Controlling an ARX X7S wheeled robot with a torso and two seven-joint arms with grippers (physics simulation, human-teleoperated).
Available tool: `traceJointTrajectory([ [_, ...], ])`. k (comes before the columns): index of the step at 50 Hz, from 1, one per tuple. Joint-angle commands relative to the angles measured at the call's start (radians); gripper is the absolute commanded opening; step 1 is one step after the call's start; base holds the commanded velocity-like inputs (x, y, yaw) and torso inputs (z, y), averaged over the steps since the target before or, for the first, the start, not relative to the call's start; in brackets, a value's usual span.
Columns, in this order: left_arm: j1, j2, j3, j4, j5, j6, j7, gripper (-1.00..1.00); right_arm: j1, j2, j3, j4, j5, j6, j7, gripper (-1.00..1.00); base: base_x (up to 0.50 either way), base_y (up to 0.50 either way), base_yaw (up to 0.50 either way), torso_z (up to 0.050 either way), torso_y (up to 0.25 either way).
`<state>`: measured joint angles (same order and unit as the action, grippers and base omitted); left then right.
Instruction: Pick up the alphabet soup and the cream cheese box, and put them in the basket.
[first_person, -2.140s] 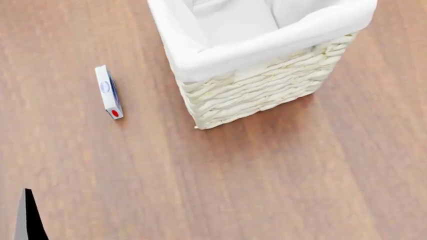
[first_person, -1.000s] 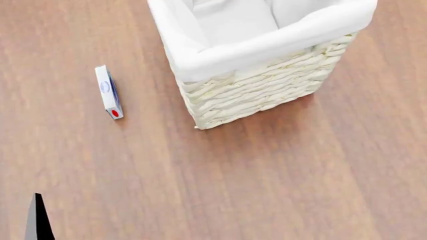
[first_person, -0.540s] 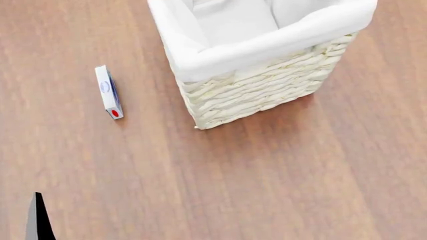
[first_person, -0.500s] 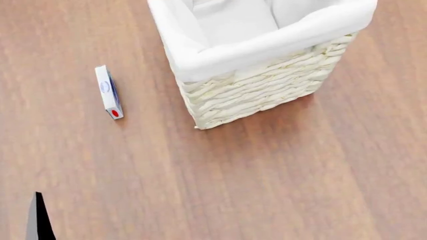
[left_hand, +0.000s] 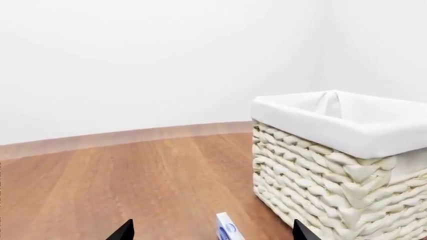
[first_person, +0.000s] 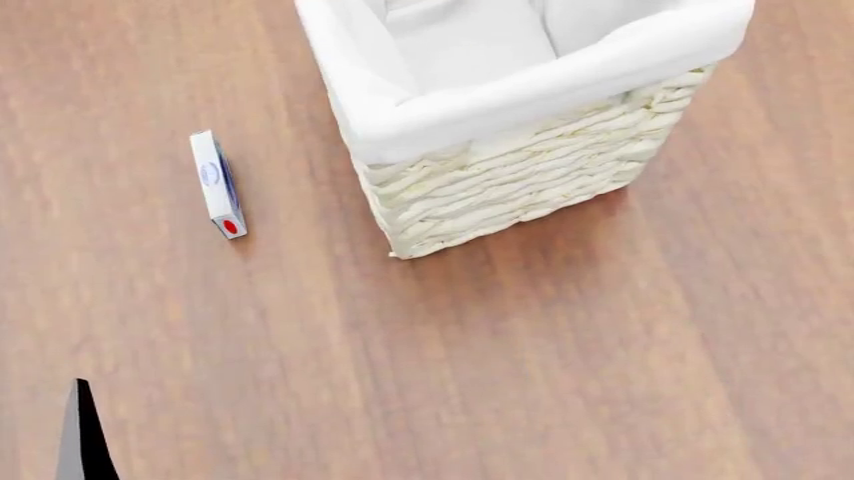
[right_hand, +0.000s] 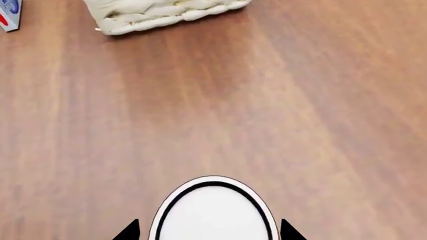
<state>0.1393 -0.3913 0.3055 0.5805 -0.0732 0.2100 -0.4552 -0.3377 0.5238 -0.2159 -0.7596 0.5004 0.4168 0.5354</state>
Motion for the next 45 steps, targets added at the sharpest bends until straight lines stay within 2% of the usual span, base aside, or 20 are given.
traceJointTrajectory([
  [1, 0.002, -0.002, 0.002, 0.006, 0.007, -0.005, -0.006, 1.00, 0.012, -0.009, -0.014, 0.043, -0.006, -0.015, -0.013, 1.00, 0.00, 0.00, 0.00, 0.000, 0.000],
  [22, 0.005, -0.006, 0.005, 0.007, 0.012, -0.007, -0.015, 1.00, 0.022, -0.025, -0.042, 0.116, -0.039, -0.056, -0.030, 1.00, 0.00, 0.00, 0.00, 0.000, 0.000],
  [23, 0.005, -0.007, 0.006, 0.009, 0.013, -0.008, -0.015, 1.00, 0.023, -0.025, -0.041, 0.116, -0.038, -0.055, -0.030, -1.00, 0.00, 0.00, 0.00, 0.000, 0.000],
  [45, 0.001, -0.012, 0.010, 0.017, 0.010, -0.010, -0.020, 1.00, 0.018, -0.020, -0.043, 0.111, -0.057, -0.061, -0.009, -1.00, 0.00, 0.00, 0.00, 0.000, 0.000],
])
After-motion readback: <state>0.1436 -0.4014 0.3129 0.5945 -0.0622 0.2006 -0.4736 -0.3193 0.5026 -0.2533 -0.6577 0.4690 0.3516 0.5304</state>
